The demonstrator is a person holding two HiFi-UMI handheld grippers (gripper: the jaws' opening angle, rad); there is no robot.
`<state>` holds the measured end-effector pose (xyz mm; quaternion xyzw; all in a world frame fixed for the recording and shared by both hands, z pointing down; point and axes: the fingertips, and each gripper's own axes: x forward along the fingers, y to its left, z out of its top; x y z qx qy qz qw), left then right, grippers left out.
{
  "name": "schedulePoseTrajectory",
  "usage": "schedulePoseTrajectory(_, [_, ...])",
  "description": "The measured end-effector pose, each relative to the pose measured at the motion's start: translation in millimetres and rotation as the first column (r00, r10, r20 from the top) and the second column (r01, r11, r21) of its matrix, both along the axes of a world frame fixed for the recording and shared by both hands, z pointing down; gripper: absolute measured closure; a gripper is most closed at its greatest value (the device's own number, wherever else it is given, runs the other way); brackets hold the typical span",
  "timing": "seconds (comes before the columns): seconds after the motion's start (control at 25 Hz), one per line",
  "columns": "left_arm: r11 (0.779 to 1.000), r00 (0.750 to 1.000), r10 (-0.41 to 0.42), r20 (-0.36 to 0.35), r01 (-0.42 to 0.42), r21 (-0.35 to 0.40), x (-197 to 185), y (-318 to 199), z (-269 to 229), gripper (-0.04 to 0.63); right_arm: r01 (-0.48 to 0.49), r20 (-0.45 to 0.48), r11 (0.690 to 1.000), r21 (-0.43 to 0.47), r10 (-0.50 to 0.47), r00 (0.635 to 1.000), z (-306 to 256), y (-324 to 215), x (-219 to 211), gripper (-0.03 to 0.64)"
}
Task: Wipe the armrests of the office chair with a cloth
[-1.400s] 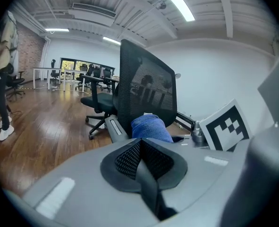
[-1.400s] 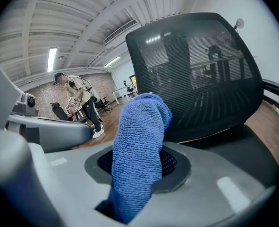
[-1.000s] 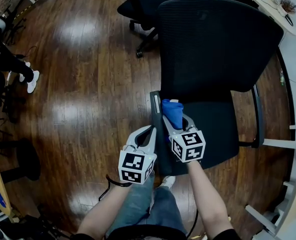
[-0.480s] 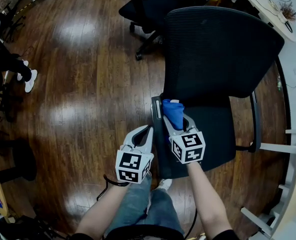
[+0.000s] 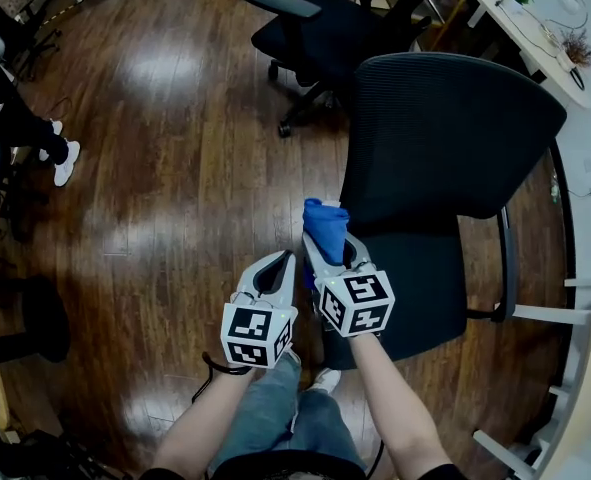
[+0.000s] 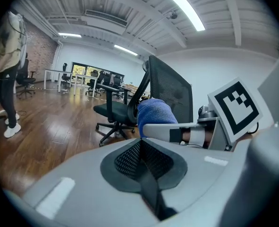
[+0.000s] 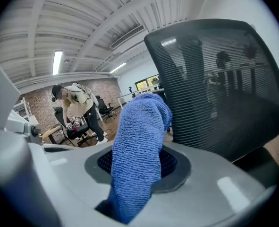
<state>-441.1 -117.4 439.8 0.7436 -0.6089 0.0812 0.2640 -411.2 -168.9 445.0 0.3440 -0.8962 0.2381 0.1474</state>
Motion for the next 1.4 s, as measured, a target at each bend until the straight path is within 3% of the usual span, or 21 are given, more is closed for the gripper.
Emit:
schedulePoseTrajectory(0.28, [0.999, 0.999, -0.043, 0.011, 0.044, -0.007, -41, 3, 0, 0.591, -0.089, 0.106, 0.977, -0.193, 0.111, 0.988, 26, 2, -46, 0.479])
schedulePoseTrajectory(0.56, [0.999, 1.000, -0.017, 0.024, 0.018, -0.035, -61, 1, 18, 0.591, -0.199, 0.121, 0.916, -0.348, 0.255, 0.959, 67, 1, -61, 0.479])
schedulePoseTrajectory(0.76, [0.999, 1.000, 0.011, 0.025, -0.010, -0.041, -65, -13, 25, 0.591, -0.283, 0.151, 0.855, -0.434, 0.379, 0.913, 85, -2, -60, 0.479])
schedulePoseTrajectory(0.96, [0.999, 0.999, 0.031, 0.032, -0.030, -0.028, -69, -23, 25, 0.591, -0.319, 0.168, 0.836, -0.447, 0.429, 0.888, 92, -5, -62, 0.480])
schedulePoseTrajectory(1.4, [0.999, 0.999, 0.005, 0.035, -0.004, -0.041, -68, -5, 32, 0.591, -0.331, 0.179, 0.826, -0.455, 0.449, 0.875, 100, 19, -50, 0.480])
